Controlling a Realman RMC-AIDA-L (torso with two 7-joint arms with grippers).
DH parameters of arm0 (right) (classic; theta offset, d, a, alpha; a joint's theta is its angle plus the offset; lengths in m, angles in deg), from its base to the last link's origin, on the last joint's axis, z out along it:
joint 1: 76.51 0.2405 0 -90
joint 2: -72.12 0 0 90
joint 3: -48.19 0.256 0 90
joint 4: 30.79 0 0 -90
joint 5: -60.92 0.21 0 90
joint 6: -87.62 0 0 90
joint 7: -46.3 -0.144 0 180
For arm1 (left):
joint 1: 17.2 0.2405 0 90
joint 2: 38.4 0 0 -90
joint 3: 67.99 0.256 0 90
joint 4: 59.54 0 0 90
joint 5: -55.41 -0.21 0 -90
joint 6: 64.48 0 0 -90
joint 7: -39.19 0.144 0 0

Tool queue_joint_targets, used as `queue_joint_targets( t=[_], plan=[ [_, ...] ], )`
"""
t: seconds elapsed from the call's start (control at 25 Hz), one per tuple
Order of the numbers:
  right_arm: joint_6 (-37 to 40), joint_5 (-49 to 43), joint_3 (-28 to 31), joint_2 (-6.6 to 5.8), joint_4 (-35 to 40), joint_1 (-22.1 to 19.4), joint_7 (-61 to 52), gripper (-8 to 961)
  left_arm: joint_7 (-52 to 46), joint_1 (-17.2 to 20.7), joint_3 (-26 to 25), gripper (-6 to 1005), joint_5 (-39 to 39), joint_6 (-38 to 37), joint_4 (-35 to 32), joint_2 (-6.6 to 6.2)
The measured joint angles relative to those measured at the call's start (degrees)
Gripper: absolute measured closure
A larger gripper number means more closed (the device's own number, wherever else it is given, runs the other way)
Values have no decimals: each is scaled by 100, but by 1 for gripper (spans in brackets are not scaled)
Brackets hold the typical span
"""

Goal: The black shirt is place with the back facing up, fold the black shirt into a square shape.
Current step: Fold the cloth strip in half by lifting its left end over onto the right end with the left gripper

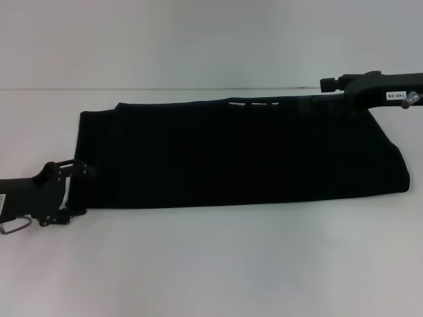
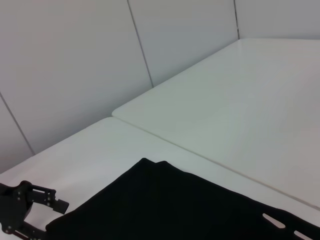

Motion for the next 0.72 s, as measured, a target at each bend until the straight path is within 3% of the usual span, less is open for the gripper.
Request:
queue_joint_targets(
  t=[0.72],
  plan=[
    [4,123,19,-23,20,-29,13,46,329,-154,20,133,-28,111,-60,-80]
  ],
)
